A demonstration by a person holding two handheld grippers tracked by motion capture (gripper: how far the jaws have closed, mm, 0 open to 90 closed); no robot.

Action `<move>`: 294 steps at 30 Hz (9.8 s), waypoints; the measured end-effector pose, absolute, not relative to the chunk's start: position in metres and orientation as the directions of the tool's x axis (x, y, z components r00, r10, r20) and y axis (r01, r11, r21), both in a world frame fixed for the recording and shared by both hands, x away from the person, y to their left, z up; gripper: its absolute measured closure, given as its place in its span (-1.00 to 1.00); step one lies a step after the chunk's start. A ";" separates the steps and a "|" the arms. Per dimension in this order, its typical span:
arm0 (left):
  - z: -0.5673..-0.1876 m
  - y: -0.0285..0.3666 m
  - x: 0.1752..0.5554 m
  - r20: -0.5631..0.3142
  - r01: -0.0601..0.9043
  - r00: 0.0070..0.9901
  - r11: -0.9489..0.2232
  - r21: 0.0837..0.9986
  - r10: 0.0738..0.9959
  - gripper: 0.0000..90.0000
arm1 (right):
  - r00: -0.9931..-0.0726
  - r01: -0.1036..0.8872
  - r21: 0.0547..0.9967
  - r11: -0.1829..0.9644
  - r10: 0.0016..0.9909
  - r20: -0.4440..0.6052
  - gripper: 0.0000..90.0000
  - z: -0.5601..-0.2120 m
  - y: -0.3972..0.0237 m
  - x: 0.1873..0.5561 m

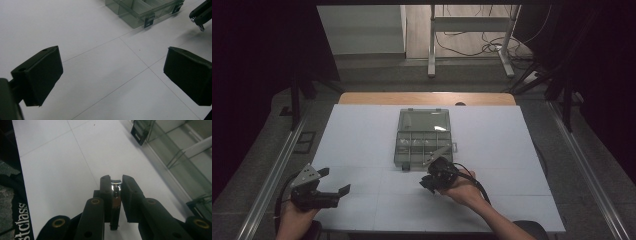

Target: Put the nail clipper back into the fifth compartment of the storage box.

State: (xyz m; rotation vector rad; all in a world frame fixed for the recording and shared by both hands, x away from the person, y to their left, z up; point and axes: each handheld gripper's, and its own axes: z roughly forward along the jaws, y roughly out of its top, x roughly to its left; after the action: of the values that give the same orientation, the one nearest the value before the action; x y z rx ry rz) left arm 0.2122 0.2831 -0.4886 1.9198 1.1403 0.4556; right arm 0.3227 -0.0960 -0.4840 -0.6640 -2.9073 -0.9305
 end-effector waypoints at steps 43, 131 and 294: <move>-0.489 0.284 0.213 -0.110 0.548 0.520 -0.232 0.803 0.847 -0.94 | -0.887 0.416 0.680 0.604 0.433 0.159 0.77 -0.453 -0.086 0.356; -0.489 0.286 0.213 -0.130 0.552 0.522 -0.217 0.805 0.843 -0.94 | -0.871 0.419 0.684 0.598 0.478 0.116 -0.02 -0.476 -0.039 0.398; -0.489 0.288 0.215 -0.154 0.561 0.522 -0.201 0.803 0.839 -0.94 | -0.662 0.569 0.725 0.388 0.739 0.124 -1.00 -0.470 -0.273 0.275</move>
State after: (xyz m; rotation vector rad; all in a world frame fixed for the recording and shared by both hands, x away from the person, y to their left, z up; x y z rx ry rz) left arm 0.2151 0.2876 -0.4894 1.8902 1.1506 0.4014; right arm 0.2753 -0.2728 -0.4697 -1.3392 -2.7932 -1.3065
